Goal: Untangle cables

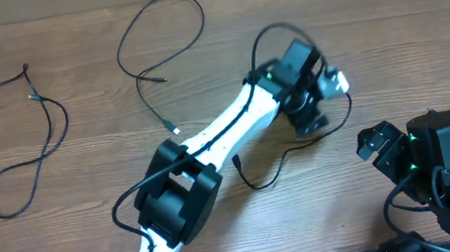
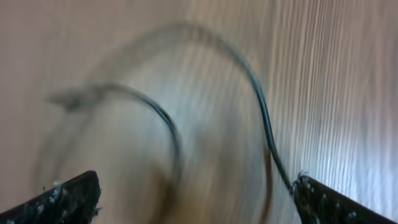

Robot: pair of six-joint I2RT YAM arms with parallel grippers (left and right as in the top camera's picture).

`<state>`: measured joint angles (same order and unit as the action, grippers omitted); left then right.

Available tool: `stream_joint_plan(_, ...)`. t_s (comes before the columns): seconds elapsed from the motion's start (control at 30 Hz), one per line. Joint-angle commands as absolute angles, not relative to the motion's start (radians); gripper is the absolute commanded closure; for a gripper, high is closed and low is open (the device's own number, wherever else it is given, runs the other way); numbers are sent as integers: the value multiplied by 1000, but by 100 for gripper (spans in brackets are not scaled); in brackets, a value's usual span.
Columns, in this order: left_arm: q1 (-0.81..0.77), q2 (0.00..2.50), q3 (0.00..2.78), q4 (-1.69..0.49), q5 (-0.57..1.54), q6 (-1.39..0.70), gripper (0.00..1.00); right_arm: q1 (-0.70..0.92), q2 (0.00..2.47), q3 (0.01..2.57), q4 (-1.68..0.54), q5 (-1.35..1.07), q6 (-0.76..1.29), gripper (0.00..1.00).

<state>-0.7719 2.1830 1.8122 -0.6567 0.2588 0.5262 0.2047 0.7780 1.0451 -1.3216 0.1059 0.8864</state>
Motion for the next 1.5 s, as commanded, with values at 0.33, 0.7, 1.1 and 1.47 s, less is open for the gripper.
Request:
stream_joint_plan(0.33,-774,2252,1925,-942,338,612,1,207,773,1047,-1318,176,889,0)
stream_joint_plan(0.7,-845,2349,1903,-932,187,633,0,207,773,1047,-1333,194,883,0)
stream_joint_plan(1.1,-838,2395,1867,-632,-183,565,0,207,773,1047,-1334,194,883,0)
stream_joint_plan(1.47,-781,2454,1867,-634,38,364,0,207,773,1047,-1334,194,883,0)
